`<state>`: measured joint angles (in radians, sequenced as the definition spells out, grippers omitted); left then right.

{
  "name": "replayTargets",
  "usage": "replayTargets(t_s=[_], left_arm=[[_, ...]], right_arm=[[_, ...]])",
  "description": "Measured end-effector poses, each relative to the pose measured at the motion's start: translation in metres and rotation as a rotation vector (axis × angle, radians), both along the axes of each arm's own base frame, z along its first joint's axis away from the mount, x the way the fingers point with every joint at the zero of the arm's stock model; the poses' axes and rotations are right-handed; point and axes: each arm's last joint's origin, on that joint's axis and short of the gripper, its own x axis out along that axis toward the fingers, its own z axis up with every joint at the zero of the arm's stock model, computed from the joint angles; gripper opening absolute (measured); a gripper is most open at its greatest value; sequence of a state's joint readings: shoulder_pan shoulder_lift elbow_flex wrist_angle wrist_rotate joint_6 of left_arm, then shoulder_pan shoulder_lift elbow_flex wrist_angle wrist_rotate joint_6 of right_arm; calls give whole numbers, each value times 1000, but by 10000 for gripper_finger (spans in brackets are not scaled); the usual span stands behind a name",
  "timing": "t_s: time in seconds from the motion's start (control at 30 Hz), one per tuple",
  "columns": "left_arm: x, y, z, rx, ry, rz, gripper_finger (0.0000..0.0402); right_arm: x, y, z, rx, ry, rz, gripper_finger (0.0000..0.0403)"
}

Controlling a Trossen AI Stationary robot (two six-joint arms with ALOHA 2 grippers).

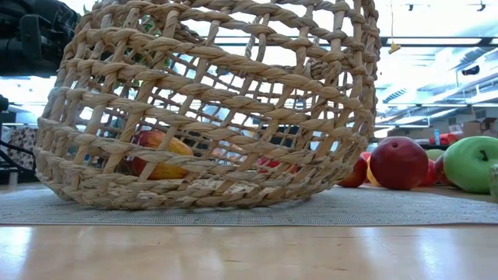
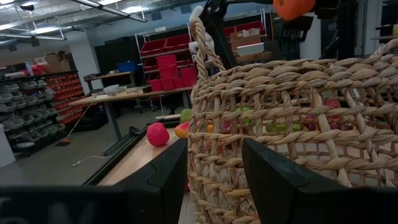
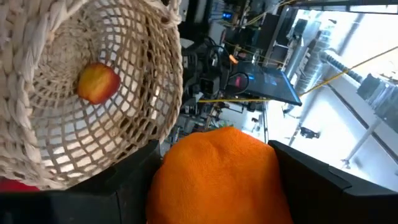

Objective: Build produce basket
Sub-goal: Put the orange into the brown basket

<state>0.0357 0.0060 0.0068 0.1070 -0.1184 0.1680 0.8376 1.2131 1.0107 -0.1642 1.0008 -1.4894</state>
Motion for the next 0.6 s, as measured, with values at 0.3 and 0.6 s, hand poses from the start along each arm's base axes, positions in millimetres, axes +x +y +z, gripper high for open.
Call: replayTargets(t_s=[0.3,0.6], left_arm=[[0,0,0,0,0,-1,160],[0,0,0,0,0,0,160]], right_arm=[[2,-5,14,301,-103,19,288],[9,-42,31,963,-255,-119,288]])
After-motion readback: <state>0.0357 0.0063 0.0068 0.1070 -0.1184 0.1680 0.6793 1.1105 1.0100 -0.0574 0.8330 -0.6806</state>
